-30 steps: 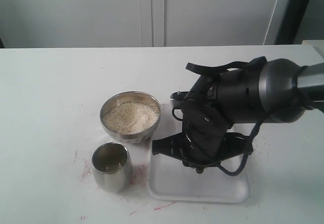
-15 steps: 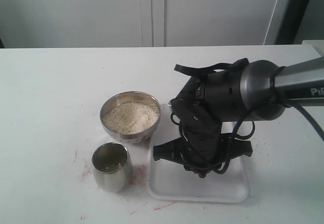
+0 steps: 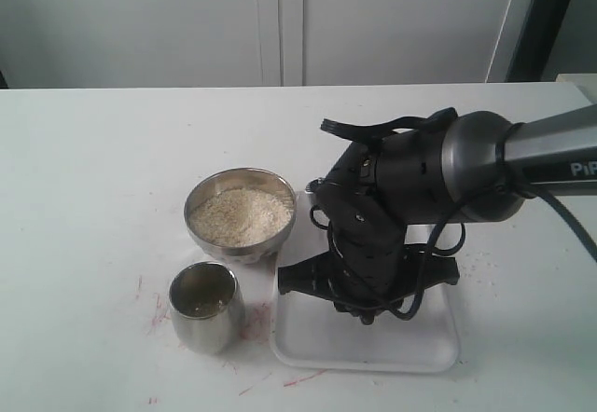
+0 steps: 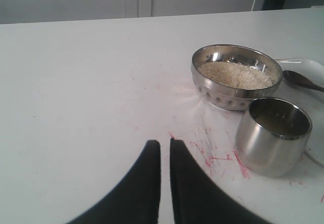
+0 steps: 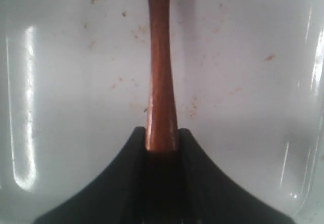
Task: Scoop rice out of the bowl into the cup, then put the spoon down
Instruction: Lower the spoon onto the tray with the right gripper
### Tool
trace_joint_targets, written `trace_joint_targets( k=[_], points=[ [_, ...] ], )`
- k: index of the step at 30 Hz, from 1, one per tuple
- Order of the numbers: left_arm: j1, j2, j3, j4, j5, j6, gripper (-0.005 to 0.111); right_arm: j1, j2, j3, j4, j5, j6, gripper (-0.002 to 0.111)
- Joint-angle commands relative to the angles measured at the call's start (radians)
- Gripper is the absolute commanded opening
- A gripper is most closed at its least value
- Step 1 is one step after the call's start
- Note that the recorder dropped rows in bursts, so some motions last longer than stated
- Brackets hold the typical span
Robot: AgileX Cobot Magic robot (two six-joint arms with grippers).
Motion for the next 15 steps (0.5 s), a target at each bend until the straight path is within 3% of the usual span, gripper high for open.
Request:
trace_joint_targets(
  k=[1,11,15],
  points=[
    [-0.001,0.001,-0.006,-0.010,-0.004,-0.002,0.014,-0.006,0.001,-0.007,-0.009,-0.022,-0.012,0.013],
    [-0.001,0.001,-0.006,-0.010,-0.004,-0.002,0.014,-0.006,0.001,-0.007,-0.014,-0.021,-0.012,0.029],
    [-0.001,0.001,-0.006,-0.010,-0.004,-0.002,0.014,-0.006,-0.017,-0.007,-0.012,-0.014,-0.025,0.029]
  ],
)
